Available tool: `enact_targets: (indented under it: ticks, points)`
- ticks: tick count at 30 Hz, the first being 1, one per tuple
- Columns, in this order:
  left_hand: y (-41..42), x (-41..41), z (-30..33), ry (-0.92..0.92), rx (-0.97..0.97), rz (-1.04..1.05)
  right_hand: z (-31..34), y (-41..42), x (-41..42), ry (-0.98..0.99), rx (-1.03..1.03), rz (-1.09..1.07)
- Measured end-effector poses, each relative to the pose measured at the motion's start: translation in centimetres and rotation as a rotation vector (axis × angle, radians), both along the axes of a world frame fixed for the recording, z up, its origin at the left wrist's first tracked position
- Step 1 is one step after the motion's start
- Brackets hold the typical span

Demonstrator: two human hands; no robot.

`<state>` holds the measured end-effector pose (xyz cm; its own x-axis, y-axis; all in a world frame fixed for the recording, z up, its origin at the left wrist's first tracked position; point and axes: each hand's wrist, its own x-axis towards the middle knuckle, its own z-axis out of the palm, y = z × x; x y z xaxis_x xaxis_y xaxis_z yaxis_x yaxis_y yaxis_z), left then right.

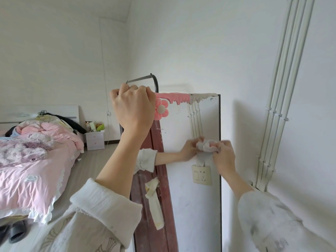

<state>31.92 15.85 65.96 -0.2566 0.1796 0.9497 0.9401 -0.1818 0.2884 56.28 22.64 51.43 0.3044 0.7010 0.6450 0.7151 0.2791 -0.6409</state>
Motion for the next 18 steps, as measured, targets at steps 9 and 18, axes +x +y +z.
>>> enact_targets:
  ticks: [9,18]
  points:
    - [-0.6,-0.2,0.1,0.031,-0.075,-0.059,-6.8,-2.0,2.7,-0.215,-0.451,-0.014]
    - [-2.7,-1.2,-1.6,-0.463,-0.045,-0.517,4.5,-0.9,-0.6,-0.064,0.053,0.003]
